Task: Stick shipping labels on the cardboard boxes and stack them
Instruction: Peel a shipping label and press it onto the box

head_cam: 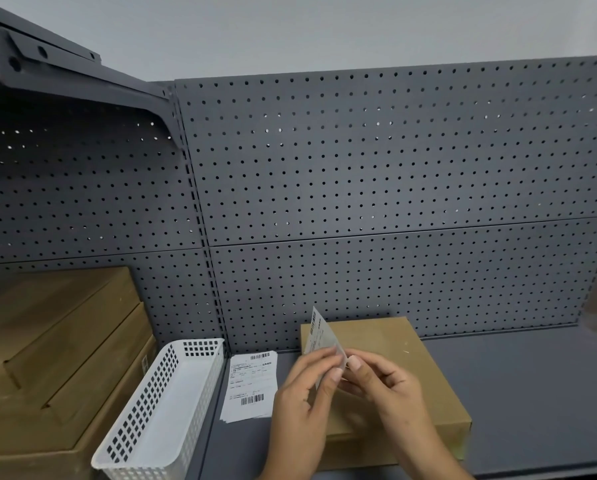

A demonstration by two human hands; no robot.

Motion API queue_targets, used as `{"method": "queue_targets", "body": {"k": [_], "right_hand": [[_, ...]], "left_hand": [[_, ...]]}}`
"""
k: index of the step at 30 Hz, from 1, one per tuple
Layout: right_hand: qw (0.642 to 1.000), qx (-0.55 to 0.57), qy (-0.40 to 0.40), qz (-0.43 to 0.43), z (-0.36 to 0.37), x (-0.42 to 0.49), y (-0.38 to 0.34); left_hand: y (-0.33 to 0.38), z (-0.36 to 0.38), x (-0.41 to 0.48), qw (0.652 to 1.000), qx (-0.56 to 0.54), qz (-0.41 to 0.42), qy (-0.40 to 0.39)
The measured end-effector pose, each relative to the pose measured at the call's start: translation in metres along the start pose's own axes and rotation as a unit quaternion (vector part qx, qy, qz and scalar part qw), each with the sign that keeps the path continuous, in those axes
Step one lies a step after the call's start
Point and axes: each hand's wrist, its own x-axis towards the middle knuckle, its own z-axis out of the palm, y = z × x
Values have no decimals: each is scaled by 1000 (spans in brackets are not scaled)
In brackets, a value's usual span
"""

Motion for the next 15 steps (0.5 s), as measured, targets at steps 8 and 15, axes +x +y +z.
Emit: {"method": "queue_targets", "body": {"k": [8, 15], "right_hand": [[1000, -5, -2, -2, 4, 1, 0], [1000, -26, 5, -1, 6, 1, 2]], "left_hand": [[1, -4, 2, 1000, -8, 9, 2], [-2, -5, 2, 999, -35, 5, 2]]}}
